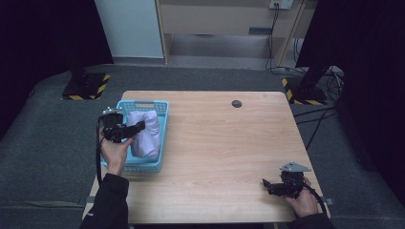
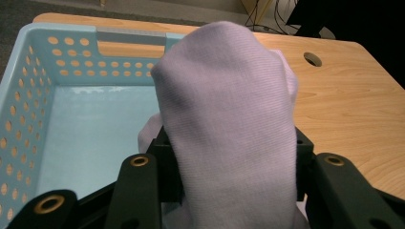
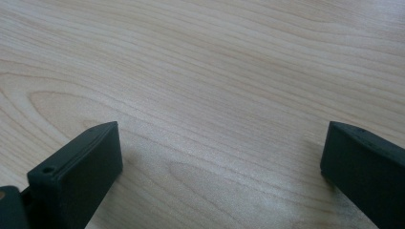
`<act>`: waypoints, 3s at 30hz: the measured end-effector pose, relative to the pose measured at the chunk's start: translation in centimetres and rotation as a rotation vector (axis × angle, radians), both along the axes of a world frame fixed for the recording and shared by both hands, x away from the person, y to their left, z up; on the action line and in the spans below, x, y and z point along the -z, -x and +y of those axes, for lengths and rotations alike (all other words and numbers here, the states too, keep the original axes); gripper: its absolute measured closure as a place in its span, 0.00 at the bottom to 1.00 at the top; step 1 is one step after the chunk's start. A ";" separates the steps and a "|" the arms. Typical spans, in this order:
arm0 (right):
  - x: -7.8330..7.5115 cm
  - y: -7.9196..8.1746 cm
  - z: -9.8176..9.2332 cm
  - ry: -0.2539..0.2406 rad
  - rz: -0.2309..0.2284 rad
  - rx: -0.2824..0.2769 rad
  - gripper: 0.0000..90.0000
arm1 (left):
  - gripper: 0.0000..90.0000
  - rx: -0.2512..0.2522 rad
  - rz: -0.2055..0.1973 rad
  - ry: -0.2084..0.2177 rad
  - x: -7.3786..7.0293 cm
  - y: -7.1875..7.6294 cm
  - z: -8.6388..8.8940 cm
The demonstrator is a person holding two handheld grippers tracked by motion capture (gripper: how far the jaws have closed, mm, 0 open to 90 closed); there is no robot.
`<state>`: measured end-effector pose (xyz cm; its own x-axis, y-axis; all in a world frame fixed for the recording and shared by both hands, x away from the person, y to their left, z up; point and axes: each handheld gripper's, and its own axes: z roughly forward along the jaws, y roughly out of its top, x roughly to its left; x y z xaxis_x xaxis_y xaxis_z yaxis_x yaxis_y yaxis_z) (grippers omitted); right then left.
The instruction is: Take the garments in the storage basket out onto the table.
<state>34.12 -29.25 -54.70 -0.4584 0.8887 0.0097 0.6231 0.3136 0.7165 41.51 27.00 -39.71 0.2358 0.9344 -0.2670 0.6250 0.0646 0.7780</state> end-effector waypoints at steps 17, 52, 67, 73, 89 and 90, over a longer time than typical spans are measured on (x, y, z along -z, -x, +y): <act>0.0 0.0 0.0 -0.001 0.000 0.000 0.01 | 0.60 0.045 -0.020 0.013 -0.8 0.5 -0.9; 0.0 0.0 0.0 -0.001 0.000 0.000 0.01 | 0.59 0.171 -0.042 0.034 -1.3 1.1 -4.7; 0.0 0.0 0.0 -0.001 0.000 0.000 0.01 | 0.59 0.210 -0.042 0.030 -1.1 1.2 -6.2; 0.0 0.0 0.0 -0.001 0.000 0.000 0.01 | 0.59 0.231 -0.042 0.041 -1.0 1.2 -6.9; 0.0 0.0 0.0 -0.001 0.000 0.000 0.01 | 0.59 0.266 -0.039 0.052 -0.6 1.2 -8.3; 0.0 0.0 0.0 -0.001 0.000 0.000 0.01 | 0.59 0.268 -0.038 0.052 -0.5 1.2 -8.3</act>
